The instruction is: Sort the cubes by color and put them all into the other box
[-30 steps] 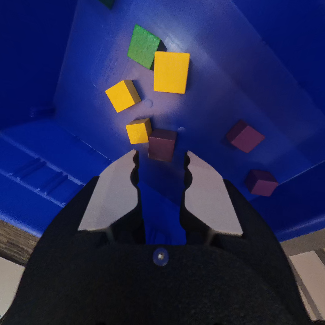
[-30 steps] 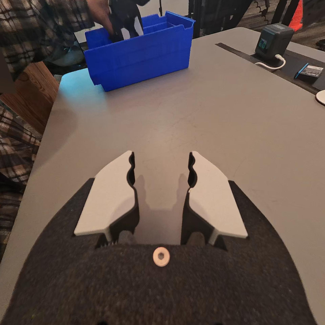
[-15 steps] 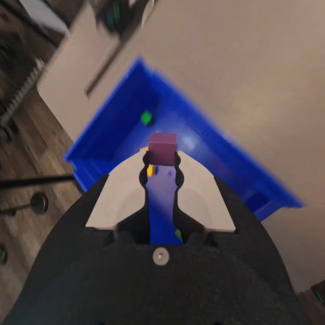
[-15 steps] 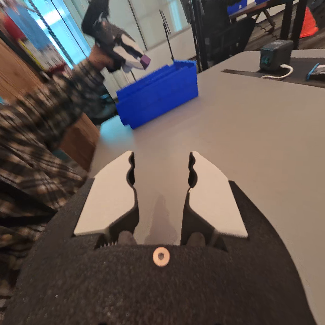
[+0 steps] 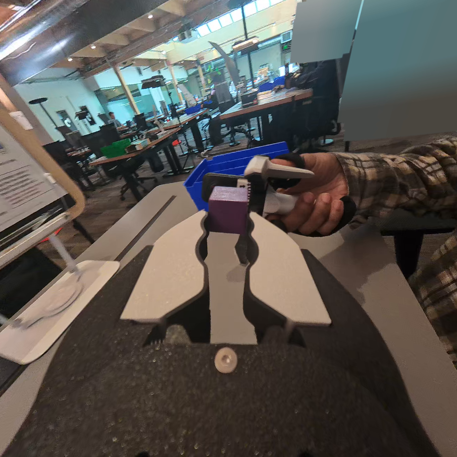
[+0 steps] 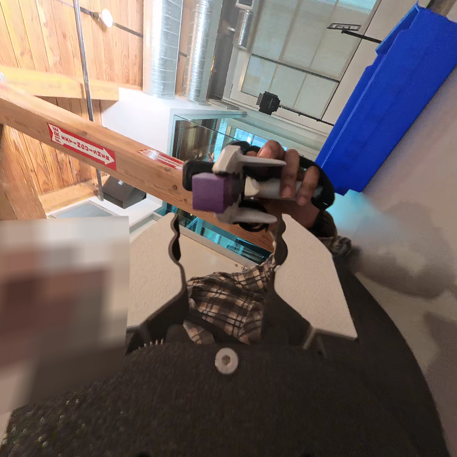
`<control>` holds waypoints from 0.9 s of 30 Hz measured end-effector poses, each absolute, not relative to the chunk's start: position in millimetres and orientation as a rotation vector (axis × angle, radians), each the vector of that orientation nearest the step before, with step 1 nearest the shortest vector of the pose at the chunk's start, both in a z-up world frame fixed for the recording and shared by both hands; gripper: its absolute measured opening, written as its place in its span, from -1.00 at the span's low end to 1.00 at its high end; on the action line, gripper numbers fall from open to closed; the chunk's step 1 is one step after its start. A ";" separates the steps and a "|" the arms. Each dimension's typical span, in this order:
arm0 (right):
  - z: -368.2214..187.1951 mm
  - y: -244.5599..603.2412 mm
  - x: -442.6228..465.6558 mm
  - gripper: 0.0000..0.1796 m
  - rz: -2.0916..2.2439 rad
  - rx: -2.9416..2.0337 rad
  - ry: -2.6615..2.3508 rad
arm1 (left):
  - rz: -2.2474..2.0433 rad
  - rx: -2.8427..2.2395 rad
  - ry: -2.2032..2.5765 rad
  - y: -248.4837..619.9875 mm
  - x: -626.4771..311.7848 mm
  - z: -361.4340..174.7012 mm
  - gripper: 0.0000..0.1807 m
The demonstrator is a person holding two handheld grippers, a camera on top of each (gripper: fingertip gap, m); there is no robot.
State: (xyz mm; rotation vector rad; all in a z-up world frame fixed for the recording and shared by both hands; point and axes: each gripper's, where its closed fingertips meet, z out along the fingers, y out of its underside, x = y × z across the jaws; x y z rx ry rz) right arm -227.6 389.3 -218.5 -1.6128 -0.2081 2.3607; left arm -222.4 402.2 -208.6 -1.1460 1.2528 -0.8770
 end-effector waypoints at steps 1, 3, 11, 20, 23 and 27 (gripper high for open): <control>-218.3 387.6 -225.6 -0.19 2.370 -1.619 -0.196 | -0.896 -1.133 1.269 397.8 -214.8 -212.1 -0.70; -219.2 385.6 -223.0 -0.25 2.361 -1.643 -0.196 | -0.907 -1.116 1.284 392.6 -203.7 -217.3 -0.70; -215.6 380.8 -192.2 -0.69 2.237 -1.720 -0.289 | -0.938 -1.185 1.356 383.8 -179.9 -234.1 -0.65; -208.4 436.1 57.1 -0.69 0.927 -2.241 -0.336 | -1.095 -1.269 1.334 376.6 -167.3 -256.0 -0.29; -223.9 436.5 145.6 -0.69 0.533 -2.441 -0.268 | -1.130 -1.288 1.312 383.9 -158.8 -266.7 -0.31; -263.3 414.0 197.1 -0.69 0.294 -2.694 -0.221 | -1.166 -1.297 1.304 384.2 -155.6 -274.0 -0.34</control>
